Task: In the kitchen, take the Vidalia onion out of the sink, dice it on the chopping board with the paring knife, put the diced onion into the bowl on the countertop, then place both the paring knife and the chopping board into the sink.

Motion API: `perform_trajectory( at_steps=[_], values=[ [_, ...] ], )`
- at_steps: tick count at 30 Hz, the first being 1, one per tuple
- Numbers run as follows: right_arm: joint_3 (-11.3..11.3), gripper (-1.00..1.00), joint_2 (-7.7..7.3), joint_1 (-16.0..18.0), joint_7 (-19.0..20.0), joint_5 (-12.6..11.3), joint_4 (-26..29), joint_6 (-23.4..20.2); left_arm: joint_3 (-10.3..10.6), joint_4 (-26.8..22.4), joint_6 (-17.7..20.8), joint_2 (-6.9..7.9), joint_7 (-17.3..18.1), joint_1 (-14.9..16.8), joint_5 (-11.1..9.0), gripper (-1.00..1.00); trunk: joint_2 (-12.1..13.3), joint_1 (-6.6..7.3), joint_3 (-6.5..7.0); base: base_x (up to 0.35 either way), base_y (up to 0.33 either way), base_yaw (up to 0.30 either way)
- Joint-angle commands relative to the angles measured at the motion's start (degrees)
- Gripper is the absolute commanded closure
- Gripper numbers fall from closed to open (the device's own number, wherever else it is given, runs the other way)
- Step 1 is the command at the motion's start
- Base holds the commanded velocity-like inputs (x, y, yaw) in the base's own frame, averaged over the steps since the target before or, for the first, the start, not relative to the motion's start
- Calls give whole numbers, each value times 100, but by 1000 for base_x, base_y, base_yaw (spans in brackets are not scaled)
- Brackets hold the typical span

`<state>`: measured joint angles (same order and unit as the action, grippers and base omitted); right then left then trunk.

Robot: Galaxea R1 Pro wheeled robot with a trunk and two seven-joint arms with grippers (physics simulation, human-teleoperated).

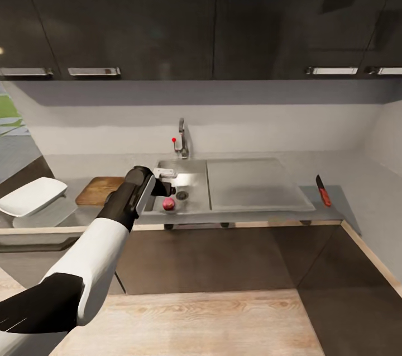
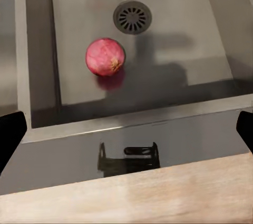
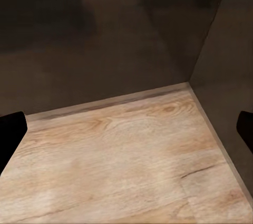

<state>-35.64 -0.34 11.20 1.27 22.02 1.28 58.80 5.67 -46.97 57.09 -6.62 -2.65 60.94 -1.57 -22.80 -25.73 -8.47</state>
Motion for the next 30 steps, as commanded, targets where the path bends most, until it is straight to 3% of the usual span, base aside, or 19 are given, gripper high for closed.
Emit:
perform_trajectory(
  at_steps=[1,9,17,20,30],
  values=[
    [-48,-100,-1,5,13,39,-5,18,11,41,19,-2,-27,5,-18,-100,-12,-6,-21,266,0,0],
    [-48,-100,-1,5,13,39,-5,18,13,331,-183,-6,-25,5,-18,-100,-12,-6,-91,263,0,0],
    [-48,-100,-1,5,13,39,-5,18,13,692,-334,-4,-25,5,-18,-100,-12,-6,-161,47,0,0],
    [-49,-100,-3,5,13,39,-5,18,13,897,-639,-6,-25,5,-18,-100,-12,-6,-188,11,0,0],
    [-49,-100,-6,5,13,39,-5,18,13,1022,-782,-6,-25,5,-27,-100,-12,-6,-275,210,0,0]
  ],
)
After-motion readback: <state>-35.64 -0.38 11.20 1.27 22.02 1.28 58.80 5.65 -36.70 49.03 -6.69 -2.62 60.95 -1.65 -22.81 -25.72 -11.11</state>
